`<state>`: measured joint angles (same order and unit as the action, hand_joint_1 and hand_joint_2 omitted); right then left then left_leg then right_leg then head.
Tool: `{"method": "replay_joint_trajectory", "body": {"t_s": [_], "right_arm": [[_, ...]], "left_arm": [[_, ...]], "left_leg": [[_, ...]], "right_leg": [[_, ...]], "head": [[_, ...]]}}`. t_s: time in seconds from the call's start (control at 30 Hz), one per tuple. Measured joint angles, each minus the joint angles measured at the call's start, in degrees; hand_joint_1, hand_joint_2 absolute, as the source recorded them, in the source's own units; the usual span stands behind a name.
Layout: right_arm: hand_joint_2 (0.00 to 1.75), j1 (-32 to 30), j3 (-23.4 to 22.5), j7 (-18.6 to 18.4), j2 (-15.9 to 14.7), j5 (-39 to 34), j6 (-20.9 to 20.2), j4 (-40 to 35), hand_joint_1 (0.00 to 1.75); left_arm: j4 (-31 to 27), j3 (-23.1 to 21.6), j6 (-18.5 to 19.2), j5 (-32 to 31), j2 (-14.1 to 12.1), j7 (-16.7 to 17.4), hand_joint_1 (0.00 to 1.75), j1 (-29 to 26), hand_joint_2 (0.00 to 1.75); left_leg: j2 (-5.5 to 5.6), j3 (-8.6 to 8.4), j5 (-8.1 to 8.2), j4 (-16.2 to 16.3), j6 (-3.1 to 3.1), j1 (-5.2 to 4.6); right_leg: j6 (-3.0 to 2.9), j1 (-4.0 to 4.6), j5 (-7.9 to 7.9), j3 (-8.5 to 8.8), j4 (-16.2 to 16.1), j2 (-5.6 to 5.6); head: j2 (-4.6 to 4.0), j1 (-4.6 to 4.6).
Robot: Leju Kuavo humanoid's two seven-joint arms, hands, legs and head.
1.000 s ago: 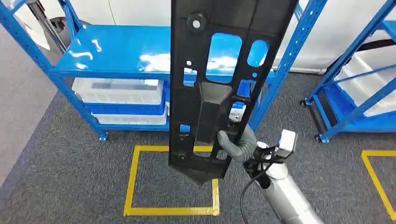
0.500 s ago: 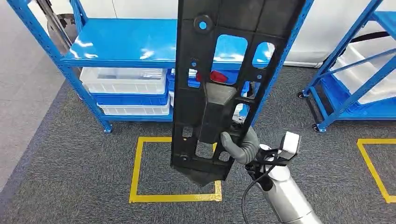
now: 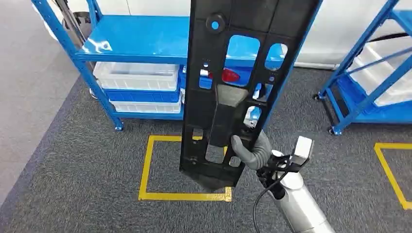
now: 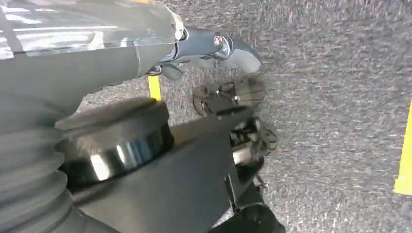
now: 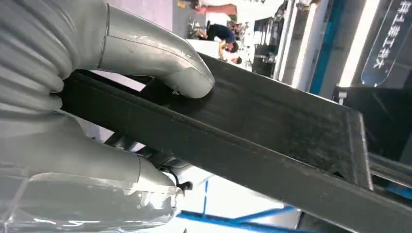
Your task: Take the parts from the cabinet and place them on the table.
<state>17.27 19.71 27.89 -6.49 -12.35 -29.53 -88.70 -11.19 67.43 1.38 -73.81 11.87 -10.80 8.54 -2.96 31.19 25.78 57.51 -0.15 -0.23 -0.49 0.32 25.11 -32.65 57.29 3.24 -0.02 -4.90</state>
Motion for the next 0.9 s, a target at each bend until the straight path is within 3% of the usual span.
{"method": "replay_joint_trajectory", "body": {"t_s": [0.1,0.13,0.17,0.23,0.27,0.3,0.33,0.4,0.43,0.47,0.57,0.6,0.63,0.67,0.7,0.77,0.8,0.83,0.87,0.9], "right_arm": [[1.75,-0.03,-0.02,0.00,0.00,0.00,0.02,0.00,1.75],[1.75,-0.02,-0.07,0.00,0.00,0.00,0.04,0.00,1.75],[1.75,0.00,-0.18,0.02,0.00,0.02,0.20,0.00,1.75],[1.75,-0.25,-0.22,0.02,-0.04,0.09,0.30,0.11,1.75],[1.75,-0.37,-0.22,0.02,-0.04,0.13,0.31,0.22,1.75],[1.75,-0.43,-0.22,0.02,-0.04,0.13,0.31,0.31,1.75],[1.75,-0.45,-0.22,0.02,-0.04,0.13,0.31,0.35,1.75],[1.75,-0.39,-0.31,0.02,-0.11,0.15,0.31,0.37,1.75],[1.75,-0.29,-0.33,0.02,-0.11,0.15,0.33,0.37,1.75],[1.75,-0.21,-0.33,0.02,-0.11,0.15,0.33,0.39,1.75],[1.75,-0.24,-0.31,0.02,-0.11,0.15,0.31,0.44,1.75],[1.75,-0.17,-0.31,0.02,-0.11,0.15,0.31,0.48,1.75],[1.75,0.04,-0.31,0.02,-0.07,0.15,0.31,0.48,1.75],[1.75,0.12,-0.28,0.06,0.02,0.15,0.31,0.46,1.75],[1.75,0.10,-0.31,0.09,0.02,0.15,0.28,0.48,1.75],[1.75,0.06,-0.28,0.07,0.00,0.17,0.33,0.72,1.75],[1.75,0.07,-0.28,0.07,0.00,0.17,0.31,0.85,1.75],[1.75,0.07,-0.28,0.07,0.00,0.17,0.33,1.01,1.75],[1.75,0.08,-0.28,0.07,0.02,0.17,0.33,1.11,1.75],[1.75,0.12,-0.28,0.09,0.02,0.17,0.33,1.11,1.75]], "left_arm": [[0.00,0.00,-0.02,0.00,-0.07,0.04,0.00,-0.01,1.75],[0.00,0.00,-0.02,0.00,-0.07,0.04,0.00,0.02,1.75],[0.00,0.00,-0.02,0.00,-0.07,0.04,0.00,0.10,1.75],[0.00,-0.02,-0.02,0.00,-0.04,0.04,0.00,0.15,1.75],[0.00,-0.02,-0.02,0.00,-0.07,0.06,0.00,0.13,1.75],[0.00,-0.02,-0.02,0.00,-0.07,0.06,0.00,0.08,1.75],[0.00,-0.02,-0.02,0.00,-0.07,0.09,0.00,0.06,1.75],[0.00,-0.02,-0.02,0.00,-0.05,0.08,0.00,0.08,1.75],[0.00,-0.02,-0.02,0.00,-0.04,0.06,0.00,0.09,1.75],[0.00,-0.02,-0.02,0.00,-0.04,0.06,0.00,0.24,1.75],[0.00,-0.02,-0.02,0.00,-0.04,0.06,0.00,0.10,1.75],[0.00,-0.02,-0.02,0.00,-0.09,0.06,0.00,0.00,1.75],[0.00,-0.02,-0.02,0.00,-0.11,0.06,0.00,-0.04,1.75],[0.00,-0.02,-0.02,0.00,-0.11,0.09,0.00,-0.01,1.75],[0.00,-0.04,-0.02,0.00,-0.11,0.06,0.00,0.11,1.75],[0.00,-0.02,-0.02,0.00,-0.11,0.09,0.00,0.12,1.75],[0.00,-0.02,-0.02,0.02,-0.11,0.13,0.00,0.03,1.75],[0.00,-0.02,-0.02,0.04,-0.11,0.15,0.00,-0.04,1.75],[0.00,-0.02,-0.02,0.07,-0.11,0.15,0.00,-0.06,1.75],[0.00,-0.02,-0.04,0.07,-0.11,0.15,0.00,-0.04,1.75]], "left_leg": [[1.29,0.19,-0.63,-0.92,1.13,0.30],[1.62,0.43,-1.01,-1.09,1.49,0.38],[2.00,0.83,-1.31,-1.08,1.81,0.35],[2.84,1.59,-1.82,-0.99,1.97,0.20],[3.46,2.06,-2.09,-0.87,1.93,0.17],[4.17,2.43,-2.36,-0.76,1.79,0.17],[4.83,2.69,-2.55,-0.64,1.70,0.18],[6.20,2.99,-2.82,-0.30,1.36,0.24],[6.64,3.20,-2.94,-0.10,1.16,0.32],[7.10,3.71,-3.08,0.25,0.82,-0.08],[8.51,4.25,-3.82,-0.03,-0.24,0.29],[8.83,4.66,-3.90,0.06,-0.55,0.04],[7.33,4.99,-2.97,1.05,-0.55,0.22],[5.23,6.13,-0.73,3.76,-0.92,0.13],[4.22,8.06,2.00,8.41,-1.30,0.28],[3.64,11.96,6.11,17.99,-1.74,0.53],[3.55,12.38,6.24,19.49,-1.80,0.53],[3.46,11.24,5.12,18.04,-1.82,0.53],[3.22,8.86,3.21,14.17,-1.73,0.53],[2.52,5.26,0.69,7.93,-1.49,0.47]], "right_leg": [[1.05,-0.08,-0.10,-0.39,0.16,0.74],[1.38,-0.45,1.39,-0.98,1.52,-0.74],[1.47,-0.47,4.04,-2.51,5.15,-2.06],[1.63,-0.59,8.67,-6.69,14.75,-2.86],[1.65,-0.60,9.86,-8.32,18.51,-2.92],[1.61,-0.64,9.49,-8.52,19.18,-2.94],[1.52,-0.70,7.84,-7.09,16.83,-2.99],[1.14,-0.78,3.06,-1.23,6.45,-3.97],[0.93,-0.97,1.90,1.23,1.85,-6.33],[1.06,-0.86,2.45,1.50,0.77,-7.21],[0.63,-0.52,2.03,1.03,1.04,-5.55],[0.04,-1.04,1.61,1.05,0.53,-4.92],[-0.34,-1.00,1.31,1.02,0.30,-4.10],[-0.67,-0.98,1.17,0.84,0.25,-3.69],[-0.74,-0.82,1.13,0.68,0.25,-2.97],[-0.87,-0.60,1.01,0.33,0.30,-1.52],[-0.84,-0.57,0.98,0.23,0.35,-0.80],[-0.83,-0.53,0.98,0.21,0.38,-0.05],[-0.82,-0.50,0.98,0.24,0.41,0.63],[-0.75,-0.47,1.03,0.35,0.43,1.34]], "head": [[0.00,0.02],[0.00,0.02],[0.00,0.02],[0.00,0.02],[0.00,0.02],[0.00,0.02],[0.00,0.02],[0.00,0.02],[0.00,0.02],[0.00,0.02],[0.00,0.02],[0.00,0.02],[0.00,0.02],[0.00,0.00],[0.00,0.00],[0.00,0.00],[0.00,0.00],[0.00,0.00],[0.00,0.00],[0.00,0.00]]}}
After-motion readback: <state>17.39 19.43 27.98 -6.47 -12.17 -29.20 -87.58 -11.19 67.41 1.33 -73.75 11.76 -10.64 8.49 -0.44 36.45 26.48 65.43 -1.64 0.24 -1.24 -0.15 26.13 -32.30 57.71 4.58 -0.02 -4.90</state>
